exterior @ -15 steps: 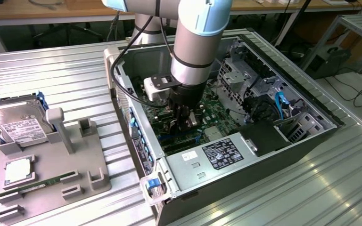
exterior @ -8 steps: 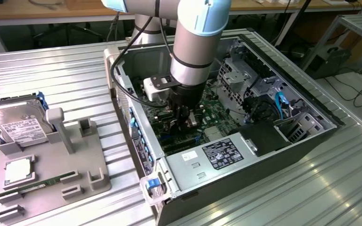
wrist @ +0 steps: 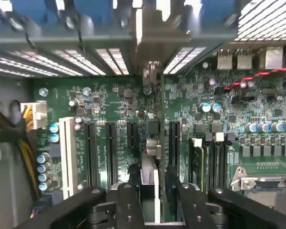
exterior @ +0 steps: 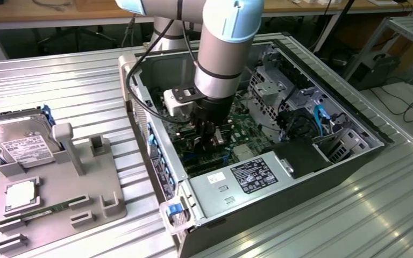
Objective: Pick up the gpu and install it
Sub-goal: 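Insert the gpu into the slot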
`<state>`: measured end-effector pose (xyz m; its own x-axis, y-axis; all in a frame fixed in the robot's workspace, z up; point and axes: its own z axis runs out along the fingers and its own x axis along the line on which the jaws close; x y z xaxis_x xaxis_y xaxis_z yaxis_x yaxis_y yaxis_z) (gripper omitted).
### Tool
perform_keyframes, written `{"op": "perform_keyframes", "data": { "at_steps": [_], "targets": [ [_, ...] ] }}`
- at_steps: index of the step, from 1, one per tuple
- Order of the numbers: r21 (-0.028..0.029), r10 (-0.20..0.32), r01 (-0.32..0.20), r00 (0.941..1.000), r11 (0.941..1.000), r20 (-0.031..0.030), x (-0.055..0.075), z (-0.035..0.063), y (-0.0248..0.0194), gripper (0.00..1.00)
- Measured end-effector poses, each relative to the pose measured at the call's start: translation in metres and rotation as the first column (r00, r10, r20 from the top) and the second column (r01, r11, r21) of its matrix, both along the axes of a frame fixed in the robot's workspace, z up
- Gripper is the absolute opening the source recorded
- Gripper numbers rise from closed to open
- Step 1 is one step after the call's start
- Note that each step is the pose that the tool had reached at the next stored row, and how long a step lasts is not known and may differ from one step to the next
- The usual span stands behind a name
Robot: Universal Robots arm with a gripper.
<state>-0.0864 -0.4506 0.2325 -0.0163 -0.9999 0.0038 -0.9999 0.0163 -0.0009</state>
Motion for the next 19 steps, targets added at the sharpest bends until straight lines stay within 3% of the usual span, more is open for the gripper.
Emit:
{"op": "perform_keyframes", "data": {
  "at_steps": [12, 15, 17, 19],
  "targets": [
    [-0.0166, 0.000, 0.000, 1.0000, 0.9999, 0.0017, 0.000, 0.0610, 0.0043, 0.35],
    [-0.0166, 0.000, 0.000, 1.0000, 0.9999, 0.0018, 0.000, 0.0618, 0.0043, 0.33],
    [-0.0167, 0.000, 0.000, 1.0000, 0.9999, 0.0018, 0.000, 0.0619, 0.0043, 0.14],
    [-0.0167, 0.000, 0.000, 1.0000, 0.9999, 0.0018, 0.000, 0.0619, 0.0043, 0.11]
  ]
}}
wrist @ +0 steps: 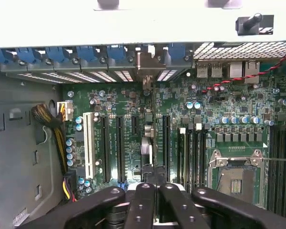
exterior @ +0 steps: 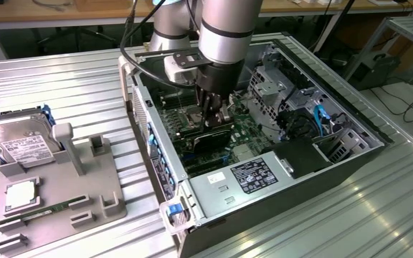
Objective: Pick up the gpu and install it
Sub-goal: 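Insert the gpu into the slot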
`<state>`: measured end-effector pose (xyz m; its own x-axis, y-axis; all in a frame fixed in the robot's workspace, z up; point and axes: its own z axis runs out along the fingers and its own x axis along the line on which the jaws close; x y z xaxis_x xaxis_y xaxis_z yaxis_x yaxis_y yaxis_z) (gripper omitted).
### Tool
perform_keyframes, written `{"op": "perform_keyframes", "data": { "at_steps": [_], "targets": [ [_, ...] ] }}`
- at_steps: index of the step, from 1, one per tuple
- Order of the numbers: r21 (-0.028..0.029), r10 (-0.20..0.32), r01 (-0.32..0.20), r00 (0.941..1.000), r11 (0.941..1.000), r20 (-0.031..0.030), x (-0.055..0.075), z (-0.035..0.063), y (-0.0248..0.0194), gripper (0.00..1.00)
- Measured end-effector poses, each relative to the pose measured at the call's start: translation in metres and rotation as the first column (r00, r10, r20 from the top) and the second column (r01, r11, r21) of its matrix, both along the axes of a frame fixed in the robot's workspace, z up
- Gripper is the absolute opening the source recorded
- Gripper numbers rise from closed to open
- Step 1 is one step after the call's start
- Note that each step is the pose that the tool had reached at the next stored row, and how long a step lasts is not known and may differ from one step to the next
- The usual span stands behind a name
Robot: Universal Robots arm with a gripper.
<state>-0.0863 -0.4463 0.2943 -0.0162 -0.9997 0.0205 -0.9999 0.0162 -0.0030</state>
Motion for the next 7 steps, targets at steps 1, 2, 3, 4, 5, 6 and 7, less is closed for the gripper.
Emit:
{"op": "perform_keyframes", "data": {
  "at_steps": [1, 2, 3, 4, 5, 6, 7],
  "targets": [
    [0.0000, 0.000, 0.000, 1.0000, 1.0000, 0.0000, 0.0000, 0.0000, 0.0000, 0.11],
    [0.0000, 0.000, 0.000, 1.0000, 1.0000, 0.0000, 0.0000, 0.0000, 0.0000, 0.11],
    [0.0000, 0.000, 0.000, 1.0000, 1.0000, 0.0000, 0.0000, 0.0000, 0.0000, 0.11],
    [0.0000, 0.000, 0.000, 1.0000, 1.0000, 0.0000, 0.0000, 0.0000, 0.0000, 0.11],
    [0.0000, 0.000, 0.000, 1.0000, 1.0000, 0.0000, 0.0000, 0.0000, 0.0000, 0.11],
    [0.0000, 0.000, 0.000, 1.0000, 1.0000, 0.0000, 0.0000, 0.0000, 0.0000, 0.11],
    [0.0000, 0.000, 0.000, 1.0000, 1.0000, 0.0000, 0.0000, 0.0000, 0.0000, 0.11]
  ]
}}
